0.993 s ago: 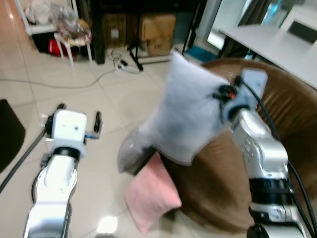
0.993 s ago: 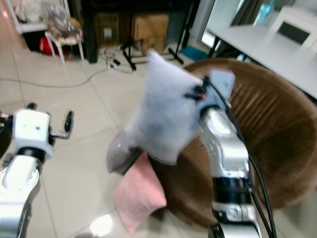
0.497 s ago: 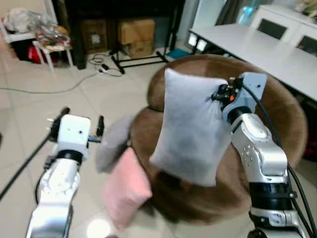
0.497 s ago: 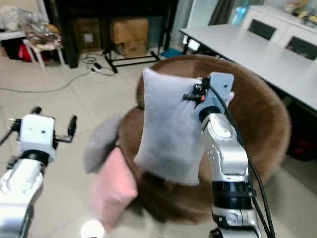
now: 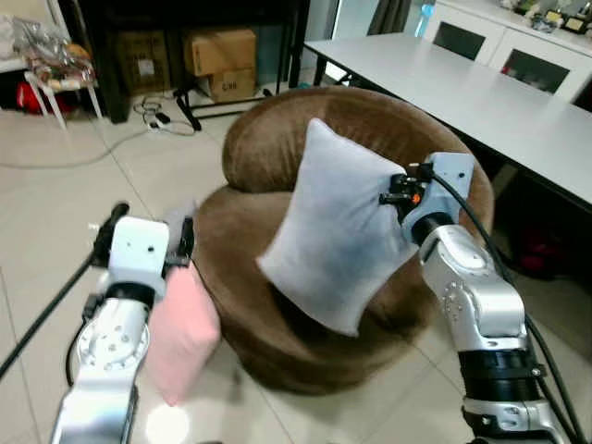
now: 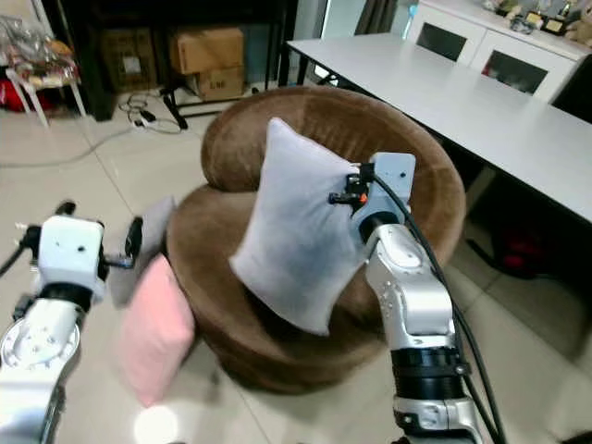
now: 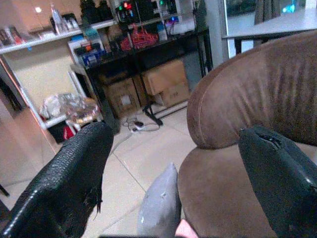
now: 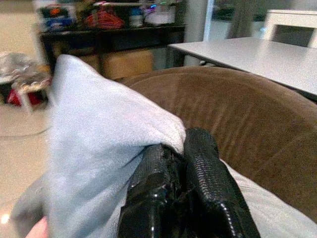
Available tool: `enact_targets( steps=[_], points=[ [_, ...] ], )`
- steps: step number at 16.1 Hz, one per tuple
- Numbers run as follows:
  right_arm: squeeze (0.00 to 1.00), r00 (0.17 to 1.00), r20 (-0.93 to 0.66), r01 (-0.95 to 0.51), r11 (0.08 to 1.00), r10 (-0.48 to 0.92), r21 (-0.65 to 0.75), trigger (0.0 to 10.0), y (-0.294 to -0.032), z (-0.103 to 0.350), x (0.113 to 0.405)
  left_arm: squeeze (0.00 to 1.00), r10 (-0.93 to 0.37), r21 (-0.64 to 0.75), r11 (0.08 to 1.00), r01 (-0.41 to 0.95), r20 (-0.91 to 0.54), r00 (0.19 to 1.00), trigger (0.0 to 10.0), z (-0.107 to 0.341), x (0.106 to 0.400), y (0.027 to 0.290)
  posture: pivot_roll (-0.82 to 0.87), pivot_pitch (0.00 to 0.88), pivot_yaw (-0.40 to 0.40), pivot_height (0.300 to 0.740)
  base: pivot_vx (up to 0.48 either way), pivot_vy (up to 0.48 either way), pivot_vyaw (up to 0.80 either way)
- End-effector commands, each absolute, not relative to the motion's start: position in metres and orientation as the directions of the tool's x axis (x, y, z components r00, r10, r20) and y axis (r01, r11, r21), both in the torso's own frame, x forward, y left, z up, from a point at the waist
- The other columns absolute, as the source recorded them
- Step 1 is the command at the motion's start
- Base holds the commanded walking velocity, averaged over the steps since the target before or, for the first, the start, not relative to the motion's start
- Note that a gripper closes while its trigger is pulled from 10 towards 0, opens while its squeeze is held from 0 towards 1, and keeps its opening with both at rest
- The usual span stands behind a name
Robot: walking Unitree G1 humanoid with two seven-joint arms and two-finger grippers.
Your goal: Move the pillow to the sofa from floor
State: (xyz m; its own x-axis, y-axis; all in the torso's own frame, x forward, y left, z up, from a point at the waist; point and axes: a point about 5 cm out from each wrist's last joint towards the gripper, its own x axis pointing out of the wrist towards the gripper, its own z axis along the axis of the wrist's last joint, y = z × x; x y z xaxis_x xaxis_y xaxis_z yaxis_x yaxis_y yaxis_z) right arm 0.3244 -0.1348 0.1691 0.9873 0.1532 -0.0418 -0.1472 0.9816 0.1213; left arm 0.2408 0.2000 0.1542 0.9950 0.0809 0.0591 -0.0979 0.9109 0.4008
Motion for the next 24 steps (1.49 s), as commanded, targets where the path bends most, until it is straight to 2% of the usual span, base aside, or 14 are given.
enact_targets(
  steps=[1,3,7,10,16,20,24],
  points=[
    [0.0,0.986,0.013,-0.164,0.981,0.164,0.107,10.0,-0.134,0.18,0.323,0.0,0.058,0.443,0.892,-0.083,0.07,0.996,10.0,0.153,0.242,0.197,0.04,0.0,-0.088,0.74,0.0,0.0,0.0],
    [0.0,0.986,0.006,-0.168,0.98,0.168,0.11,10.0,-0.133,0.176,0.322,0.0,0.043,0.443,0.893,-0.078,0.088,0.995,10.0,0.153,0.242,0.197,0.04,0.0,-0.061,0.74,0.0,0.0,0.0],
    [0.0,0.981,-0.006,-0.194,0.975,0.196,0.111,10.0,-0.119,0.166,0.313,0.0,-0.005,0.429,0.902,-0.041,0.105,0.994,10.0,0.159,0.246,0.208,0.0,0.0,0.065,0.74,0.0,0.0,0.0],
    [0.0,0.976,0.009,-0.218,0.969,0.218,0.118,10.0,-0.111,0.168,0.311,0.0,-0.043,0.424,0.906,-0.007,0.108,0.993,10.0,0.162,0.247,0.21,0.0,0.0,0.088,0.74,0.0,0.0,0.0],
    [0.0,0.974,0.016,-0.224,0.961,0.224,0.161,10.0,-0.115,0.169,0.311,0.0,-0.023,0.371,0.928,-0.024,0.121,0.992,10.0,0.161,0.238,0.211,0.03,0.0,-0.018,0.74,0.269,0.0,0.0],
    [0.0,0.964,0.011,-0.263,0.956,0.264,0.128,10.0,-0.115,0.172,0.316,0.0,-0.021,0.356,0.934,-0.025,0.124,0.992,10.0,0.162,0.234,0.208,0.05,0.0,-0.063,0.74,0.344,0.0,0.0],
    [0.0,0.964,0.012,-0.263,0.957,0.264,0.122,10.0,-0.114,0.174,0.319,0.0,-0.031,0.366,0.93,-0.018,0.127,0.991,10.0,0.164,0.232,0.205,0.05,0.0,-0.076,0.74,0.368,0.0,0.51]
  ],
)
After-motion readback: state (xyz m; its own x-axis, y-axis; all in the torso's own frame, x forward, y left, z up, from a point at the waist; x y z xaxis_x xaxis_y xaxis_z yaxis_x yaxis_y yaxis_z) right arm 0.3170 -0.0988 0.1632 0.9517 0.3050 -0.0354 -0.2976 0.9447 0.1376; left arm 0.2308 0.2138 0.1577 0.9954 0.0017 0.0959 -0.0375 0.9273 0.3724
